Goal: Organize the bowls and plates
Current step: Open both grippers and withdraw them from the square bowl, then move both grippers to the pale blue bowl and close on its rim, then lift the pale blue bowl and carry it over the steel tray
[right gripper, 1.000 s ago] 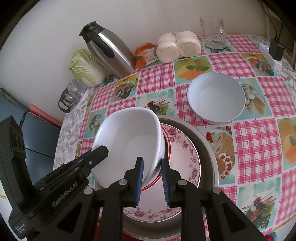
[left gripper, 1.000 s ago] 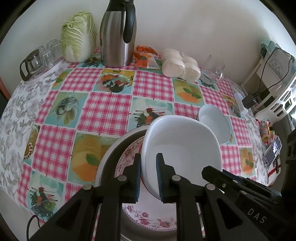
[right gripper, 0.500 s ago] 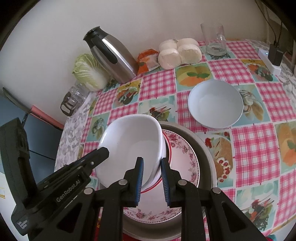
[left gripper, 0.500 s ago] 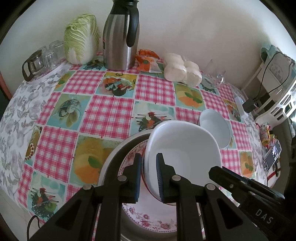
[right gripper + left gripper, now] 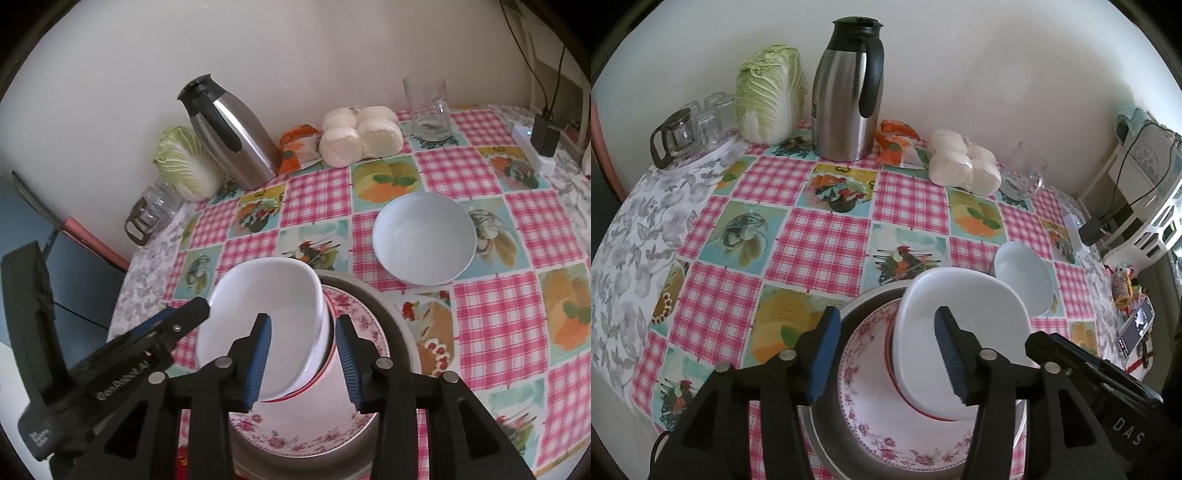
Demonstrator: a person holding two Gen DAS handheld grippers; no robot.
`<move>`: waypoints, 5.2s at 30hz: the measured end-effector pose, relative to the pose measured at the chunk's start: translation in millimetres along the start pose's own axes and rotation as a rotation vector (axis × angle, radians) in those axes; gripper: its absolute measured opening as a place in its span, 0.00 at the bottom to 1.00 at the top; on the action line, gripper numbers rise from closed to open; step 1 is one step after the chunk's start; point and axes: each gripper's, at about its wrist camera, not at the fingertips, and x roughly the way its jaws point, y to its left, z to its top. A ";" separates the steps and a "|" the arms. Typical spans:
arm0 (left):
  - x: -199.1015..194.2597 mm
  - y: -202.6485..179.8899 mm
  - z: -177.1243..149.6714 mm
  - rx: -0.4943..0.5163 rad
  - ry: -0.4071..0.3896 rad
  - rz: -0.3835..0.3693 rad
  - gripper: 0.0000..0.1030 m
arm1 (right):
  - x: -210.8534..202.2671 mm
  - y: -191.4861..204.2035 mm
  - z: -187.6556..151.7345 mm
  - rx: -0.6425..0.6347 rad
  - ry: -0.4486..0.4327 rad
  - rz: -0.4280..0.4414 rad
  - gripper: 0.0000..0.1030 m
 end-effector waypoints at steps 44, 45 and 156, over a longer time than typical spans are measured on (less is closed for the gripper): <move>9.4 21.5 1.9 -0.071 -0.038 0.113 0.96 | 10.5 -19.3 1.8 0.010 -0.008 -0.098 1.00; 9.0 21.2 2.0 -0.073 -0.042 0.110 0.96 | 10.2 -20.3 2.0 0.012 -0.010 -0.099 1.00; 186.7 -199.7 33.4 0.262 0.390 0.100 0.21 | 74.3 -204.2 33.0 0.475 0.012 -0.065 0.15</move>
